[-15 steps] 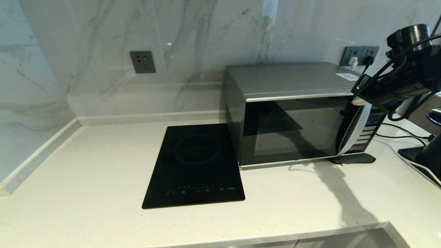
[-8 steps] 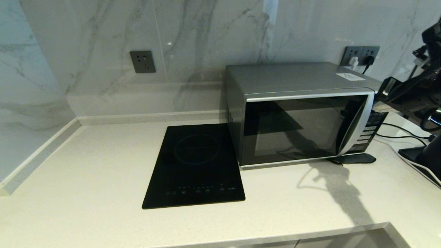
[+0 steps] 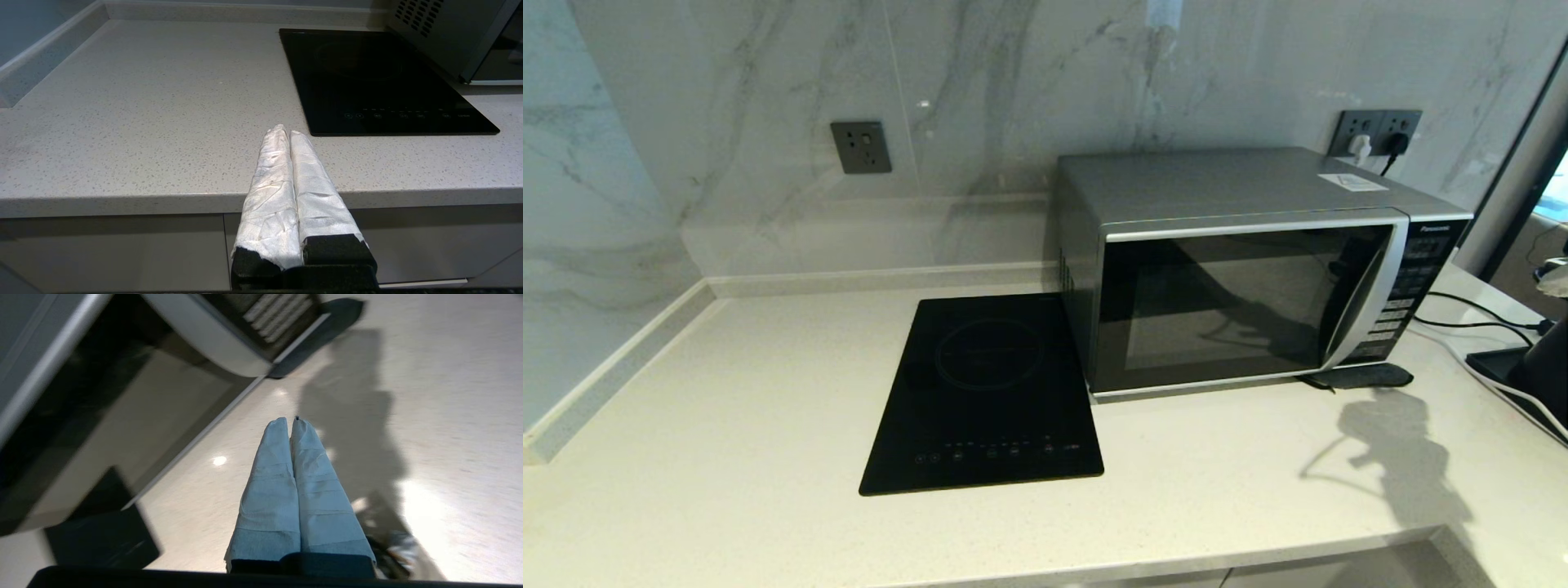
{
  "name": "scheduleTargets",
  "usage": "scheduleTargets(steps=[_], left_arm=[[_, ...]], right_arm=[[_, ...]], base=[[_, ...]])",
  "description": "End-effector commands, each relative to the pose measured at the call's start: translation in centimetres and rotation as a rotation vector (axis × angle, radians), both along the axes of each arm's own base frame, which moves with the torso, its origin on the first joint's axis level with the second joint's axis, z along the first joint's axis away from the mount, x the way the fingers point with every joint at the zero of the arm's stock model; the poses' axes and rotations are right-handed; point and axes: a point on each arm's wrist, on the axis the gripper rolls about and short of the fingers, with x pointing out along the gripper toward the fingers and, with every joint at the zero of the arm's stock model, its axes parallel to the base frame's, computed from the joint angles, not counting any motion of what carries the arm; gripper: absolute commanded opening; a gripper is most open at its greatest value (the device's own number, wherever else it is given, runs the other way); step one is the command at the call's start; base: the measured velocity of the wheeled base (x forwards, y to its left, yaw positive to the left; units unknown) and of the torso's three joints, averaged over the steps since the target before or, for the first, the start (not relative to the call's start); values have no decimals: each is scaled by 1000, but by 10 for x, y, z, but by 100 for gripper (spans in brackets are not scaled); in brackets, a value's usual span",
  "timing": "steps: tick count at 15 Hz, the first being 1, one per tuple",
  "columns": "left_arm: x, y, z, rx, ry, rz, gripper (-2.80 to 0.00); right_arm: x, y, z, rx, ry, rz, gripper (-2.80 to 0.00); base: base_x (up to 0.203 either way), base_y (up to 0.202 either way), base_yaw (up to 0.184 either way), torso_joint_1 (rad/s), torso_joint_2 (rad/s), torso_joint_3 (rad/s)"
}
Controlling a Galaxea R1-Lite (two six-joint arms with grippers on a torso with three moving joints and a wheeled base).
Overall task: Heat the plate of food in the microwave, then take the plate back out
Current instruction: Open the microwave oven
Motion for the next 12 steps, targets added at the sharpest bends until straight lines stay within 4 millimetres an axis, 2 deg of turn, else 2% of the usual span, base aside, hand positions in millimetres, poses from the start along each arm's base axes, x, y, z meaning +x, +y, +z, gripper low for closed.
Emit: scheduleTargets(steps=[1,3,7,12], left_arm=[[0,0,0,-1,1,0,-280],[0,0,0,-2,1,0,-280],[0,0,0,-1,1,0,-280],[0,0,0,-1,1,0,-280]], right_arm=[[8,-21,-14,191,-16,111,-280],[28,-34,-34,317,7,92,-280],[68,-71,-82,442,39,63,-280],[89,-108,-135,493,40,42,-280]], base=[[0,0,0,0,0,0],[0,0,0,0,0,0],[0,0,0,0,0,0],[0,0,0,0,0,0]])
